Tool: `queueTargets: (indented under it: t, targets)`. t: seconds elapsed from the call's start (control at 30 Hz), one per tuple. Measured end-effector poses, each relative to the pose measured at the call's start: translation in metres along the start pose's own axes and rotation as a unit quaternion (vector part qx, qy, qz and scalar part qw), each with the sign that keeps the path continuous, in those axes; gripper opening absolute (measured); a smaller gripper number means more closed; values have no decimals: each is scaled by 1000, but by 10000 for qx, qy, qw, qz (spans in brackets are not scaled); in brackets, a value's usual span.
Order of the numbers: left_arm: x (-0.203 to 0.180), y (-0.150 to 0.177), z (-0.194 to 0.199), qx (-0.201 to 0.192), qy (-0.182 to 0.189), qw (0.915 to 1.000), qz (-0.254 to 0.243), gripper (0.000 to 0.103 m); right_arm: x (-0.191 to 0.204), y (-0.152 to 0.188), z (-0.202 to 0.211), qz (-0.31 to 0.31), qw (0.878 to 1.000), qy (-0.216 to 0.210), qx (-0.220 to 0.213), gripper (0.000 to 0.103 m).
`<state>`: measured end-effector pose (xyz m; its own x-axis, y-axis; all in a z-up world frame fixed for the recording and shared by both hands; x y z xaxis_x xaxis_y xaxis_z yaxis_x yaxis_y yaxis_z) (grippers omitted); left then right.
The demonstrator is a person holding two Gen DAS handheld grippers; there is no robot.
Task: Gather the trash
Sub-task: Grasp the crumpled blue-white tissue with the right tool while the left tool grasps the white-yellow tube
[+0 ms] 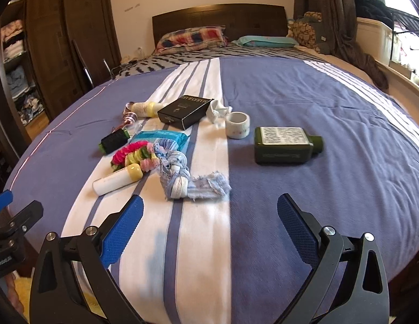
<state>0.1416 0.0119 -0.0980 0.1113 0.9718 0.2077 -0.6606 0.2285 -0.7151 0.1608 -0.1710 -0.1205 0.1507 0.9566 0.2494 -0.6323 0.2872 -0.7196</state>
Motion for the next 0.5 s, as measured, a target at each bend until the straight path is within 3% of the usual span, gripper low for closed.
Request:
queueTargets:
  t: [0.13,0.2,0.23,0.3,0.33,0.5]
  targets:
    - [0,-3,-18,157,172,9997,3,95,10,-2,-23,131,9998,-65,133,86]
    - [-2,-5,-25,188,318,9993,8,95,11,-4,-27,217,9997,33,103,68]
    - [-5,-5,-28,186,376,9991,-20,95,12,-6,-27,244,9997,45,75,63]
    - [-12,-8,-34,180,543,9983,-113,94,10,-9,-31,260,9996,63,69,40]
    - [-18,-10,-38,189,663,9975,-171,90,8,-10,-31,284,9995,108,56,35]
    - [-48,-22,-58,248,1249,9913,-328,75,-1,-13,-27,341,9993,149,18,31]
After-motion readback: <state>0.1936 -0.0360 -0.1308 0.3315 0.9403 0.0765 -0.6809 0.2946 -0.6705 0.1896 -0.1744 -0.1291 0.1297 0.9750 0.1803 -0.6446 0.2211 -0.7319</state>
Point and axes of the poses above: each gripper's, at about its wrist camera, not at the fingertips, and z roughly against the way its jaws point, x to its left, y to its underside, the point moved 2 cm from there along -z, roughly the way its jaws point, and after that the axes turned 8 degrees about -z, right-handed, at the moved point
